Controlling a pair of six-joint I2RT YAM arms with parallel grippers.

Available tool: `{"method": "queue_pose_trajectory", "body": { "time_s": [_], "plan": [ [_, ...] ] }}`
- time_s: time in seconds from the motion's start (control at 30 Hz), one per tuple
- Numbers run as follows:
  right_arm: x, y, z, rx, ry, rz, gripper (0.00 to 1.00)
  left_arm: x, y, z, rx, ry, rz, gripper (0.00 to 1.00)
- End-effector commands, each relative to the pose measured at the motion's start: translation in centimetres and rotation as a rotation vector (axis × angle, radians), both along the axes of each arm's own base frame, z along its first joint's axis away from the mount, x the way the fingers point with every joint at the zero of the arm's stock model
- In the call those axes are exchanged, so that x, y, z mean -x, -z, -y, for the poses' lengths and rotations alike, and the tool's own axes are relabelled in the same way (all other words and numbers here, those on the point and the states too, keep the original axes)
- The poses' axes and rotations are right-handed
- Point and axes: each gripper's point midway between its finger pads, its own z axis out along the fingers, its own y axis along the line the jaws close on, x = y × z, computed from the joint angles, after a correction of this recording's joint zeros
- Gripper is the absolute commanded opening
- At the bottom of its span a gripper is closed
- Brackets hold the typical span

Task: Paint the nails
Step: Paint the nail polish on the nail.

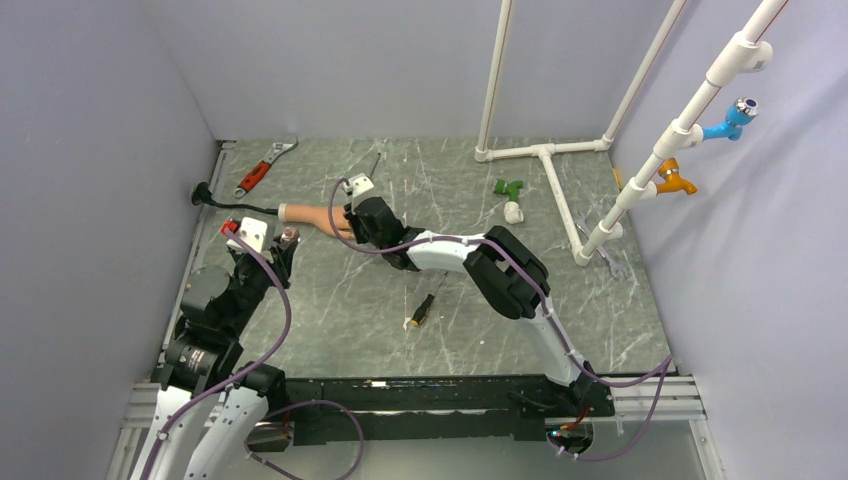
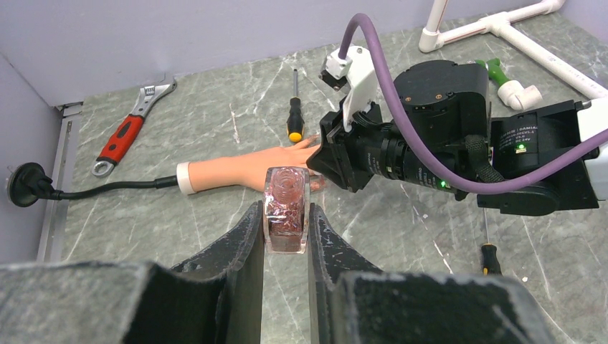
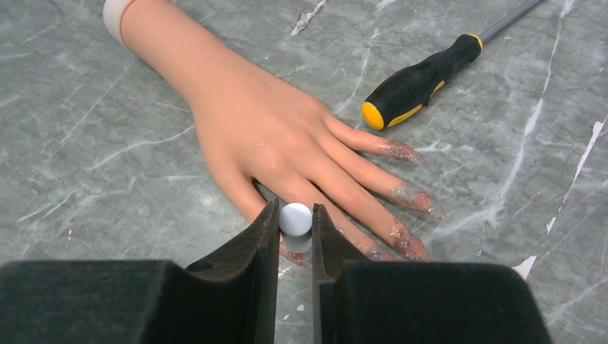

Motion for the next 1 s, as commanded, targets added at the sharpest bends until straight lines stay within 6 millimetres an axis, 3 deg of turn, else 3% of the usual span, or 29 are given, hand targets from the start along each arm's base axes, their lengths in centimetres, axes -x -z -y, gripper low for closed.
{"method": "queue_pose_trajectory", "body": {
  "time_s": [0.0,0.67,0.97],
  "plan": [
    [-0.9,-4.2,-1.1,-0.079,-0.001,0.054,0.0,0.1,-2.7,0.0,0.033,0.004,0.079,0.0],
    [-0.2,-3.1,-2.3,-0.084,-0.033,0.026,0.0,0.1,-2.6,0.1,0.032,0.006,0.075,0.0],
    [0.3,-1.9,-1.4,-0.06,-0.024,0.017,0.0,0.0,-2.6,0.1,0.031,0.005,0.074,0.0]
  ]
}}
